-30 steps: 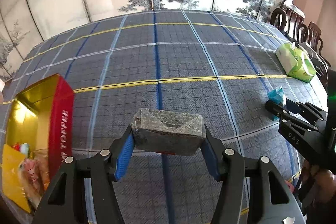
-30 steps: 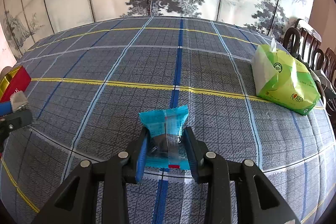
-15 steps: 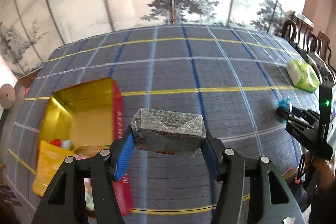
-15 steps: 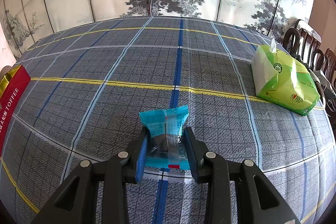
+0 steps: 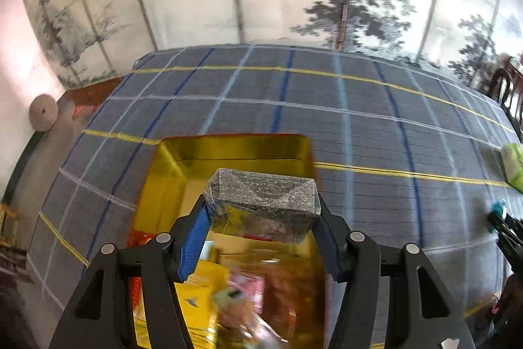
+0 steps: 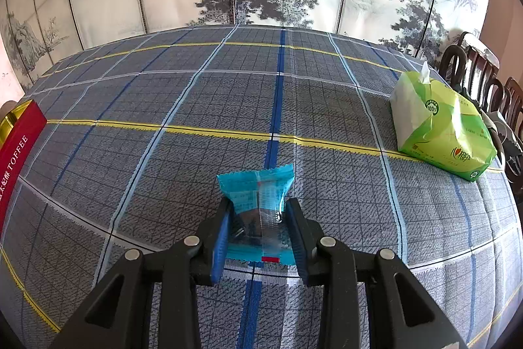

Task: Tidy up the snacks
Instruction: 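Carry the grey cake into the gold tin and open the left tool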

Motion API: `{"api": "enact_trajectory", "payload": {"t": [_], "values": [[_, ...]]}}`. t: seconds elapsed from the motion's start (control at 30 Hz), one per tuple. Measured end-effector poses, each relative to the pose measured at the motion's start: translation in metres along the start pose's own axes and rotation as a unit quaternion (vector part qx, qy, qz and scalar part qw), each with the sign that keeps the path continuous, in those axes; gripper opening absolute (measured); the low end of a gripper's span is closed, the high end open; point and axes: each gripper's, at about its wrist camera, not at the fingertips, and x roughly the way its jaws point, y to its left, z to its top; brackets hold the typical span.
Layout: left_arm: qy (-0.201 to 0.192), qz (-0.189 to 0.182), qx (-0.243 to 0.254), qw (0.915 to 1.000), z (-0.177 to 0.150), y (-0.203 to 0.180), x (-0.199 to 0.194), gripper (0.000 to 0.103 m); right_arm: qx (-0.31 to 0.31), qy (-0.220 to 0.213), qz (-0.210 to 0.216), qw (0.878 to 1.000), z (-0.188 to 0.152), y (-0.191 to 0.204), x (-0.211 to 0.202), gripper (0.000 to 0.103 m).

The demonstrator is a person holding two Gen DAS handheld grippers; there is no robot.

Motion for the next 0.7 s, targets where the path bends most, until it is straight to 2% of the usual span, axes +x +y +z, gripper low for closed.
{"api": "enact_trajectory", "payload": {"t": [0.13,0.47,0.7], "values": [[0.017,0.014,-0.013,0.9997,0.000,0.015,0.017,0.055,0.001,0.000,0.000,1.000,0.000,-0.001,0.000,0.034],[0.062,0.019,-0.021,0.9977,-0.011,0.026,0.049,0.055,0.002,0.000,-0.004,1.000,-0.001,-0.003,-0.001,0.034],[0.072,0.022,-0.018,0.9970,-0.017,0.026,0.056,0.055,0.001,0.000,-0.004,1.000,0.000,-0.002,-0.001,0.034]]}}
